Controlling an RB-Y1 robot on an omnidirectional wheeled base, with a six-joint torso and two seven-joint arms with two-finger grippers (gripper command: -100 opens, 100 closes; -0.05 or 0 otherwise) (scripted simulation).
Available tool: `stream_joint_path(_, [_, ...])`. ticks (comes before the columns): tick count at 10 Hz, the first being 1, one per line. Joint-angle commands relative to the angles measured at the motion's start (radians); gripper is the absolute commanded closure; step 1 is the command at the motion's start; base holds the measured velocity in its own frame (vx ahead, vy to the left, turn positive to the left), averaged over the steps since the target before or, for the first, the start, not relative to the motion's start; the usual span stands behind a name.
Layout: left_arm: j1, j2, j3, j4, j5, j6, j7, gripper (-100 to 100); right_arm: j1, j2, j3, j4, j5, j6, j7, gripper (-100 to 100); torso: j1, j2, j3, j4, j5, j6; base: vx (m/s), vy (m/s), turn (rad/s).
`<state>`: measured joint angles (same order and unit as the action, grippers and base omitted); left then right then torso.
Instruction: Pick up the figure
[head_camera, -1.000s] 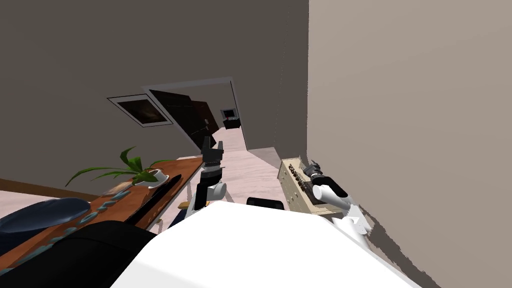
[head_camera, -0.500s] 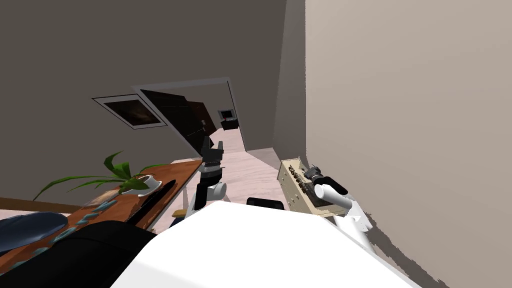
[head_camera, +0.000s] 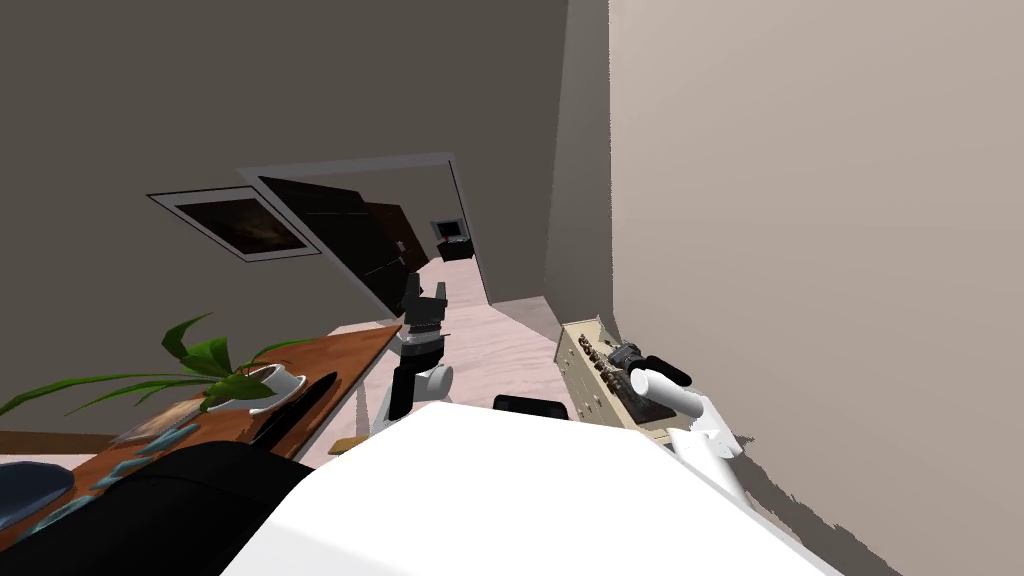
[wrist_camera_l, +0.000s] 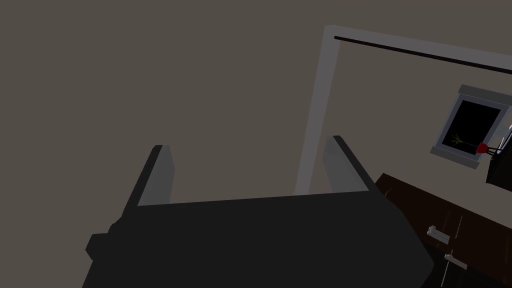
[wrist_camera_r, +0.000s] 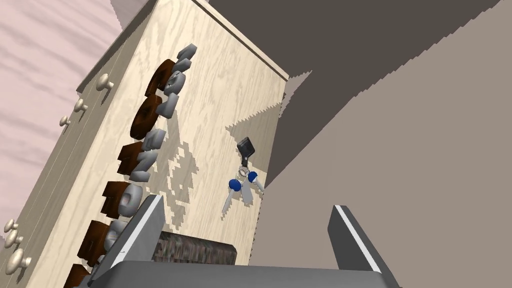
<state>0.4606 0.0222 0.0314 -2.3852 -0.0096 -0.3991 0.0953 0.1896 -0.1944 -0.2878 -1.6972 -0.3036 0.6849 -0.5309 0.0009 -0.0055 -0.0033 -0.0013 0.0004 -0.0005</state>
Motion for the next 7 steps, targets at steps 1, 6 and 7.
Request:
stream_joint_path(1, [0.000, 0.000, 0.000, 0.000, 0.000, 0.000, 0.000, 0, 0.003, 0.004, -0.002, -0.011, 0.003, 0.036, -0.006, -100, 0.000, 0.000, 0.000, 0.000, 0.000, 0.000, 0.028, 0.005, 0.006])
stream_joint_path(6, [0.000, 0.000, 0.000, 0.000, 0.000, 0.000, 0.000, 0, -0.027, -0.022, -0.041, 0.083, -0.027, 0.181, -0.062, -100, 0.001, 0.000, 0.000, 0.000, 0.000, 0.000, 0.083, 0.028, -0.050])
stream_joint_path(7, [0.000, 0.000, 0.000, 0.000, 0.000, 0.000, 0.000, 0, -0.027, -0.022, -0.041, 0.083, -0.027, 0.202, -0.062, -100, 0.001, -0.001, 0.000, 0.000, 0.000, 0.000, 0.086, 0.024, -0.034])
